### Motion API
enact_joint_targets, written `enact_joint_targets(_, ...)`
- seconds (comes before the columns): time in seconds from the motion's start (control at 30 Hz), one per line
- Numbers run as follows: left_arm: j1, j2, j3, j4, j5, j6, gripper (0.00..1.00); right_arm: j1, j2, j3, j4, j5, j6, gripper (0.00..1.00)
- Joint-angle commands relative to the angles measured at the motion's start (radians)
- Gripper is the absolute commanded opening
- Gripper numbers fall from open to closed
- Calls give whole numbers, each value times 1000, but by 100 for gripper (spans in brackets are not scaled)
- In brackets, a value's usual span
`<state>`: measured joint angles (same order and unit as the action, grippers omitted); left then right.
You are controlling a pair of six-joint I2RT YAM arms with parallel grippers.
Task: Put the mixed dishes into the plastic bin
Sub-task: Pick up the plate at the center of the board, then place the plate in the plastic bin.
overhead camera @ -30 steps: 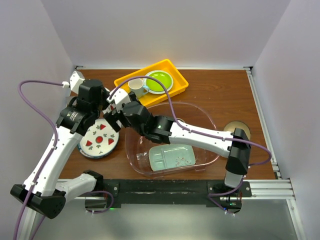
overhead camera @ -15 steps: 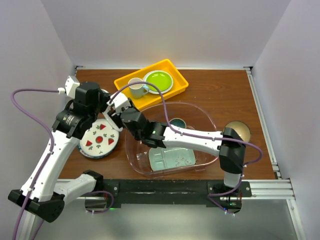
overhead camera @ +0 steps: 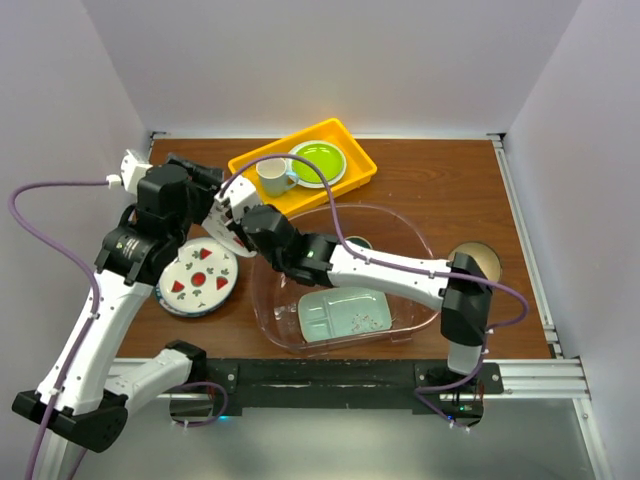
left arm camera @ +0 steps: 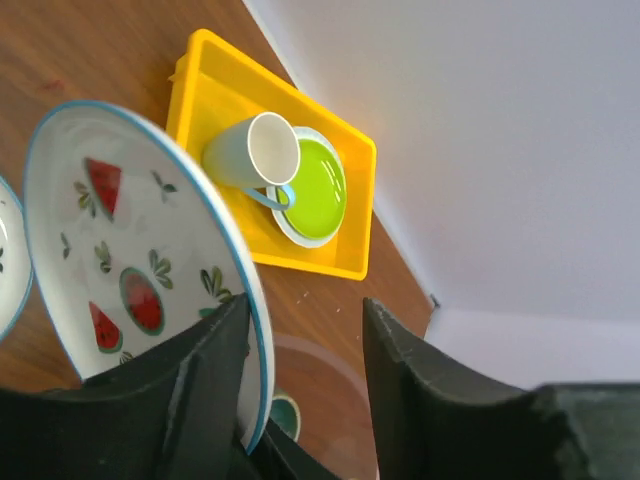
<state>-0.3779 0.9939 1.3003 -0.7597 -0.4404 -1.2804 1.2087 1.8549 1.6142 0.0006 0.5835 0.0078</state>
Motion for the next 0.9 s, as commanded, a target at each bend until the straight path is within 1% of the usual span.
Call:
enact_joint_targets(0.0,-1,-41,63,169,61,169,79,-86,-123,145,-111,-265,134,0)
enact_joint_targets(0.03,-1,-49,63,219,77,211,84,-109,-141,156,-129,-322,153,0)
enact_joint_targets(0.07,-1,-66,60,238,109,280,88,-157,-152,170,-152,-367,168,0)
enact_joint_targets(0.1,-1,-75,59,284,124,320,93,-181,-161,174,-160,-458,193,0)
enact_joint_targets(0.13,-1,-84,54,307,141,361,97,-202,-187,176,-168,-494,202,0)
enact_joint_targets(0.17,-1,-104,47,327,175,431,99,-246,-201,173,-174,-529,210,0)
enact_joint_targets(0.2,-1,-115,42,371,193,475,100,-265,-216,165,-174,-589,218,0)
enact_joint_targets(0.3,-1,-156,14,445,279,625,100,-333,-287,129,-179,-661,202,0)
enact_joint_targets(0.33,-1,-164,4,460,307,666,100,-350,-304,116,-183,-719,195,0)
enact_joint_targets(0.37,-1,-184,-13,470,351,732,100,-389,-347,87,-189,-746,190,0)
enact_joint_targets(0.43,-1,-205,-39,490,387,789,100,-428,-387,63,-204,-813,158,0)
enact_joint_targets(0.47,0,-230,-73,502,422,849,100,-460,-419,41,-227,-832,144,0)
enact_joint_targets(0.53,-1,-256,-110,520,456,901,100,-489,-450,27,-267,-863,94,0)
enact_joint_targets(0.57,-1,-279,-145,525,463,943,100,-509,-465,12,-312,-896,77,0)
enact_joint_targets(0.6,-1,-290,-165,528,468,964,100,-517,-496,6,-335,-909,29,0)
enact_joint_targets(0.67,-1,-323,-226,536,470,1018,100,-531,-526,-17,-402,-928,-3,0)
enact_joint_targets(0.7,-1,-339,-249,551,468,1035,100,-535,-555,-23,-422,-933,-59,0)
enact_joint_targets(0.87,-1,-409,-396,594,444,1116,100,-604,-609,-33,-565,-1005,-164,0)
